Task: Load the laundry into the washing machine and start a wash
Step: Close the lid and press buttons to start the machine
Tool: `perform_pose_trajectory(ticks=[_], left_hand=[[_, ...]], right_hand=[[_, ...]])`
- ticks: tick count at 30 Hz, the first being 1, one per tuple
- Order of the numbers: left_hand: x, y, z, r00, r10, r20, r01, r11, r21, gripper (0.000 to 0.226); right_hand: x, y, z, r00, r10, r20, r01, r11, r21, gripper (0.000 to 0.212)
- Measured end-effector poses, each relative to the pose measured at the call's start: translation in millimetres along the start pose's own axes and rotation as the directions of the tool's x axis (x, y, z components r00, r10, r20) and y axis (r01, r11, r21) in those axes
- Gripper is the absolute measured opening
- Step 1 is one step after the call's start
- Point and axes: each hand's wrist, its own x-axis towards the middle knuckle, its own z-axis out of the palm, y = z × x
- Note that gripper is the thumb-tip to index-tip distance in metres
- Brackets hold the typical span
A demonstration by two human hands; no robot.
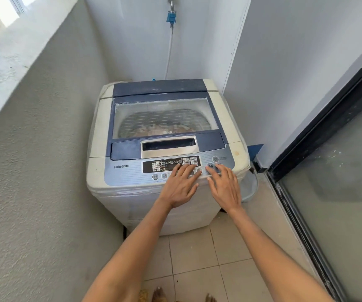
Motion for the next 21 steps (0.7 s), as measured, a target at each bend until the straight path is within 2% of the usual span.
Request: perform_pose_trajectory(ticks=[8, 16, 21], left_hand=[[14, 12, 7, 0.999, -0.020, -0.049, 0.023, 0.997, 0.070, 0.050], [15, 20, 8, 0.993, -0.058, -0.102, 0.066, 0.994, 0.083, 0.050], [16, 21, 11, 0.991, -0.074, -0.115, 0.084, 0.993, 0.082, 0.053]], right_hand=[[3, 20, -8, 0.996, -0.052, 0.074, 0.052, 0.999, -0.008, 0.041], [5, 19, -11, 0.992, -0.123, -0.011, 0.122, 0.991, -0.053, 0.035], [10, 21, -14, 0.977, -0.201, -0.068, 0.189, 0.969, -0.159, 0.032]])
